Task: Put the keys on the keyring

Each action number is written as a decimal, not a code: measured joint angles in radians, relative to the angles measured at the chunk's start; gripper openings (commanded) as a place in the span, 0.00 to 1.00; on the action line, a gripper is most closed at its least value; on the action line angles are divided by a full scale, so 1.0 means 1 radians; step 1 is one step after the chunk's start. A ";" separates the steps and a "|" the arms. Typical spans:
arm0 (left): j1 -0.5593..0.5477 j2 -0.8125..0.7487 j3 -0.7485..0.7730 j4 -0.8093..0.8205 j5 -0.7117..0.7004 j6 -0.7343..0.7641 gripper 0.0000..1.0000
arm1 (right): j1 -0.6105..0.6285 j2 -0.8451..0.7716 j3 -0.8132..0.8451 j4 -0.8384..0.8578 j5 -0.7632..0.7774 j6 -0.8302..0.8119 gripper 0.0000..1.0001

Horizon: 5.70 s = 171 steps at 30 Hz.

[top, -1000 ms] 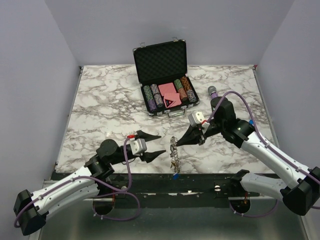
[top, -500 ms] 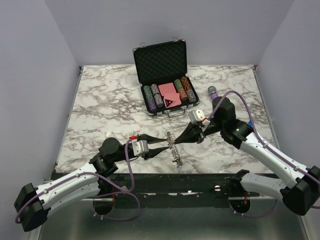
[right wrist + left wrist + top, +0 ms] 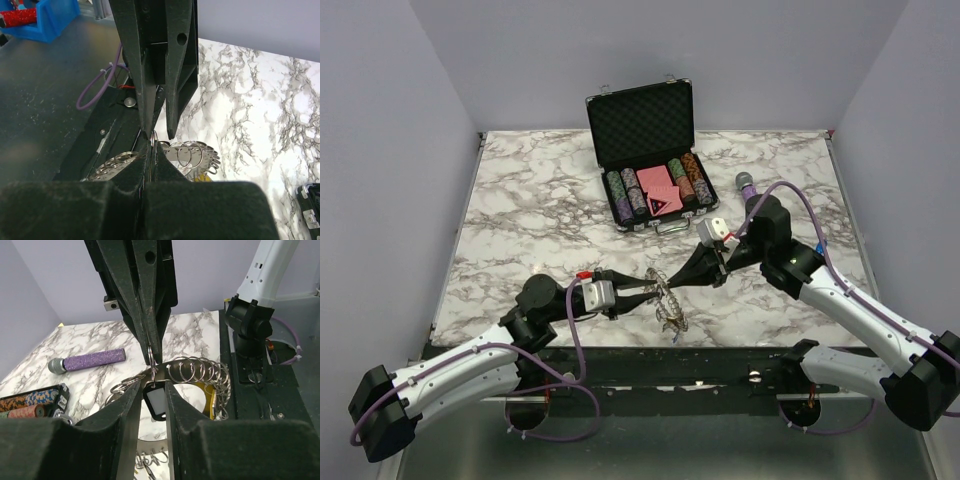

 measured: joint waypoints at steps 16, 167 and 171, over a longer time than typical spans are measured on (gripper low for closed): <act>0.000 0.039 0.028 0.011 0.023 -0.018 0.11 | -0.005 0.000 -0.019 0.041 0.000 0.046 0.00; 0.009 0.342 0.671 -0.998 -0.005 -0.048 0.00 | -0.020 0.097 0.167 -0.402 0.063 -0.116 0.41; 0.009 0.374 0.729 -1.048 -0.005 -0.048 0.00 | -0.020 0.105 0.174 -0.423 0.066 -0.130 0.41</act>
